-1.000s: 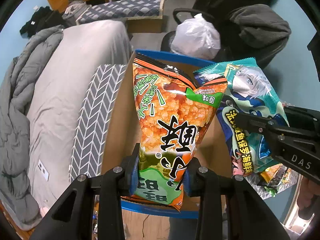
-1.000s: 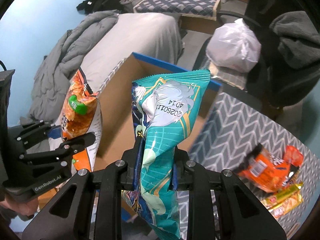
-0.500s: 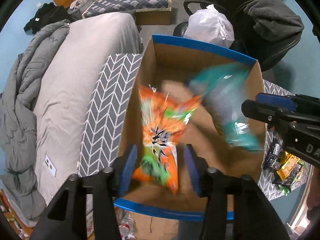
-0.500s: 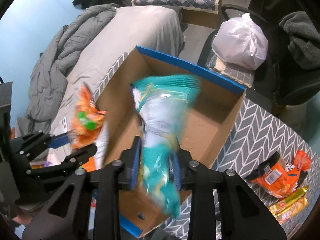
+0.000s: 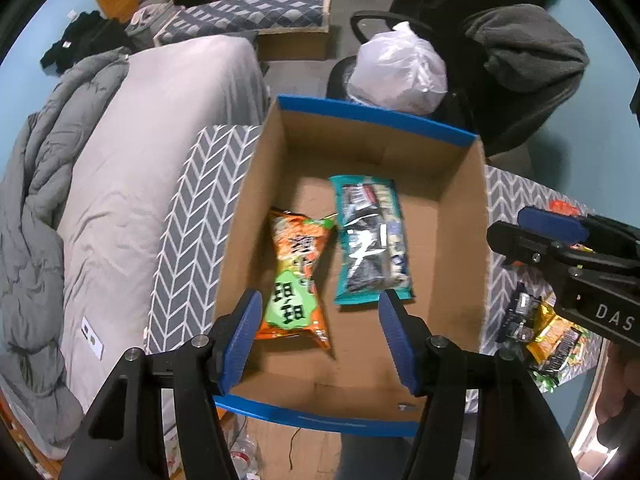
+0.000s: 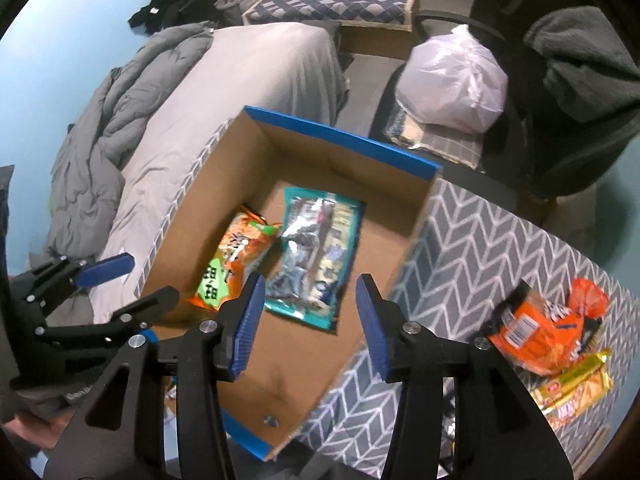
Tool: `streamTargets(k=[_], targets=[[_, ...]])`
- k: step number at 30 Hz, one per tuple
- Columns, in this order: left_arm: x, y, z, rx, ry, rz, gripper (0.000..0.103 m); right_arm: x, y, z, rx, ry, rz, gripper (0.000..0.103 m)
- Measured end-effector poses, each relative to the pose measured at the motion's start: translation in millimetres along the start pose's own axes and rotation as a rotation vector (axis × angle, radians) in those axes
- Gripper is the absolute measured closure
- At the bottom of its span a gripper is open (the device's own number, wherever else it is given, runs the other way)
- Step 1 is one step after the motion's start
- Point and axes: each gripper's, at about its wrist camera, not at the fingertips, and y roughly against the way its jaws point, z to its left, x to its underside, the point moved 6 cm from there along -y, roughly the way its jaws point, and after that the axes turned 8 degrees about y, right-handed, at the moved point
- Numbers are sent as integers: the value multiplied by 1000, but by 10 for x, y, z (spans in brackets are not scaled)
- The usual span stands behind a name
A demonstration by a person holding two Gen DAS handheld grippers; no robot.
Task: Organize snacks
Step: 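Move both tools back over the remaining snacks on the table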
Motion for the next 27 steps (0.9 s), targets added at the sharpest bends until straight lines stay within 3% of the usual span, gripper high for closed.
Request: streamTargets(k=[12, 27], targets=[[88, 132, -737, 72, -141, 13, 40, 493, 496, -636, 66, -163, -42, 54], [410, 71, -1754, 120, -374, 49, 40, 1582, 964, -1481, 170, -416, -34, 54]])
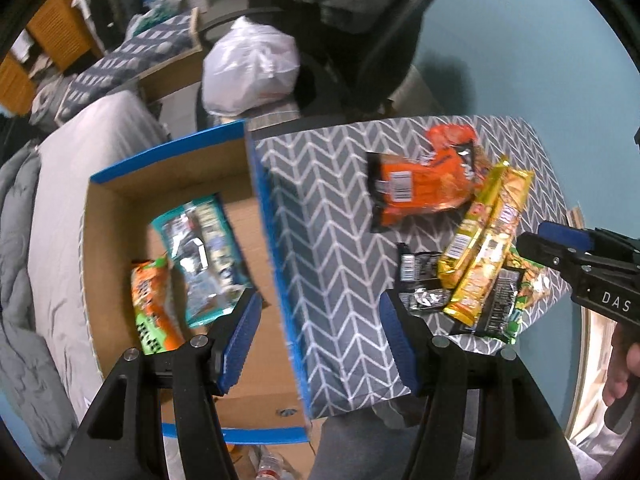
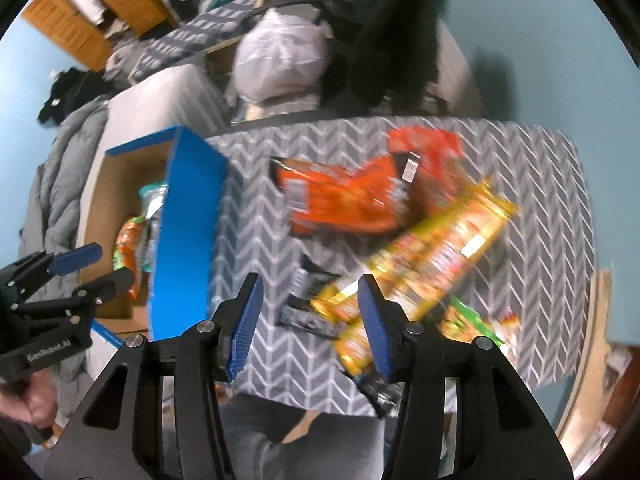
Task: Organize snacks
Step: 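Move both tools back over the remaining snacks on the table, then grasp the peanut bag with the right gripper while the left grasps the yellow bar packet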
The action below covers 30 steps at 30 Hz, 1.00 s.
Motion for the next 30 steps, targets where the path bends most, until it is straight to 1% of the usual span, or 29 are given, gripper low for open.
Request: streamTargets(k=[8, 9, 10, 12, 19, 27, 30], targets=[[-3, -96, -430, 17, -80, 19, 40, 362, 134, -586, 61, -105, 4, 54], [-4, -112, -482, 19, -90, 21, 40, 407, 147, -662, 68, -120, 5, 53], [-3, -128, -533, 18, -101, 24, 40, 449, 161, -732, 74, -135, 4, 48], [1, -164, -643, 19, -120, 29, 40, 523, 184, -874, 88, -161, 2, 43], [0, -302, -974, 18, -172, 42, 40, 753, 206, -1300, 124, -223, 7, 43], [26, -461, -1313, 30, -212, 54, 40, 1006, 112, -1632, 145, -237, 36, 43], [32, -547, -1412, 29, -224, 58, 37, 1125, 34, -1728, 146, -238, 55, 43]])
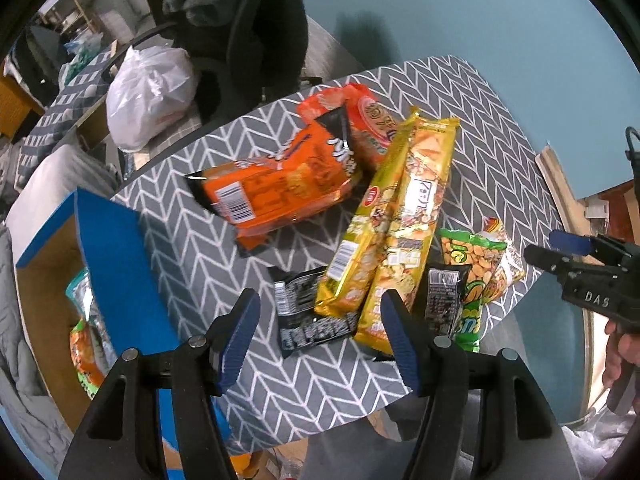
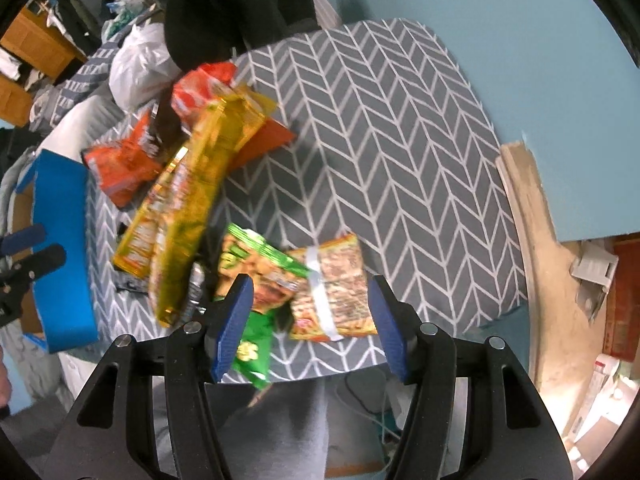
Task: Organize snacks
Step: 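Grasp the peanut bag with the right gripper while the left grasps the yellow bar packet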
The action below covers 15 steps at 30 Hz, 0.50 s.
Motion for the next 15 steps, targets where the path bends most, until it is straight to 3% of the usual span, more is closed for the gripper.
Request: streamTargets(k=[15], targets=[[-45, -328, -366, 21, -16, 39, 35, 294, -510, -114, -22, 30, 110, 42]])
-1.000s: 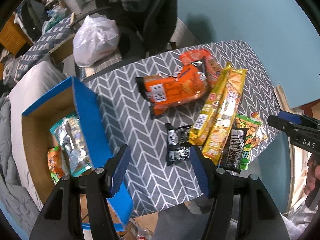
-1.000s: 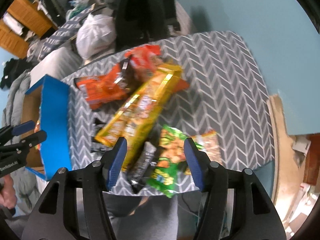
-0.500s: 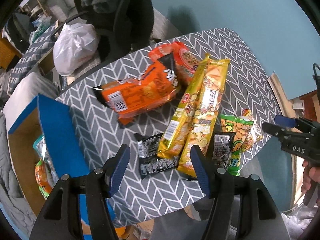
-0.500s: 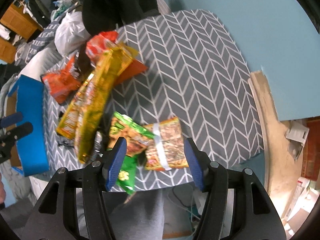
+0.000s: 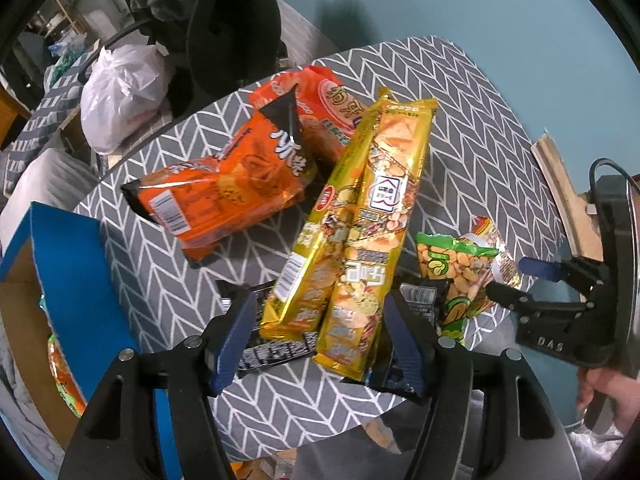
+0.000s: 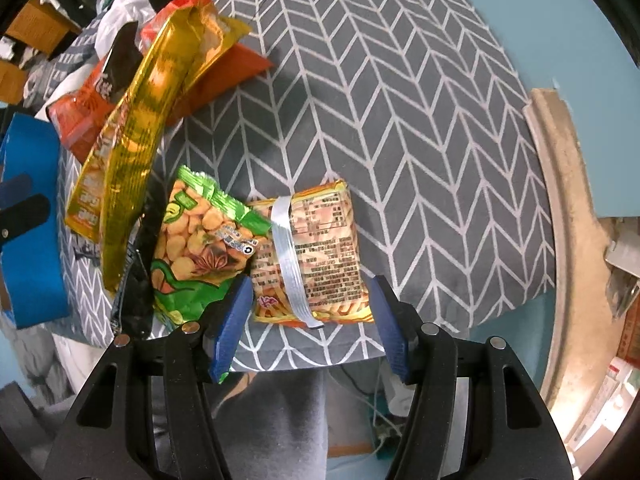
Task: Organize snacks
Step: 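Grasp the peanut bag with the right gripper while the left grasps the yellow bar packet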
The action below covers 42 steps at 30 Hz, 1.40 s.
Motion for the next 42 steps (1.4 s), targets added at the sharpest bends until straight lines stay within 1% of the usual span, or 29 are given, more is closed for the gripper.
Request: streamTargets(k=[3, 4, 6, 14, 19, 21, 22, 25, 27, 29, 31, 36, 37, 38, 39, 42], targets=[[-8, -63, -70, 4, 5, 11, 35, 12, -67, 32, -6, 7, 8, 42], [-8, -77, -84, 4, 5, 13, 35, 8, -93, 37, -5, 10, 11, 38], [-13, -111, -115, 2, 1, 17, 35, -9, -143, 47, -6, 19, 9, 36], [-62, -207, -222, -19, -18, 29, 35, 28, -346, 78, 8, 63, 28, 36], [-111, -264, -295, -21, -13, 39, 34, -34, -523, 106, 29, 94, 39, 35], [-135, -289, -329, -26, -14, 42, 32, -65, -530, 115, 37, 109, 20, 42], [-151, -302, -348, -25, -13, 42, 31, -88, -525, 95, 40, 118, 16, 49], [-203, -360, -404, -32, -14, 44, 30, -165, -480, 13, 51, 122, -1, 56], [-226, -412, -428, -45, -15, 53, 30, -222, -442, -66, 67, 116, -15, 59], [-257, -464, -451, -72, -18, 54, 26, -283, -391, -170, 72, 99, -27, 59], [-294, -496, -475, -95, -26, 47, 26, -333, -334, -261, 64, 82, -39, 59], [-370, -623, -487, -161, -30, 64, 26, -449, -161, -464, 52, 71, -76, 59], [-379, -652, -476, -171, -26, 68, 26, -472, -128, -489, 48, 68, -82, 59], [-404, -692, -428, -180, -23, 70, 29, -503, -89, -522, 45, 66, -86, 59], [-408, -709, -409, -189, -20, 68, 29, -517, -60, -546, 42, 64, -89, 59], [-427, -742, -358, -190, -14, 49, 32, -609, 42, -587, 28, 58, -100, 59]])
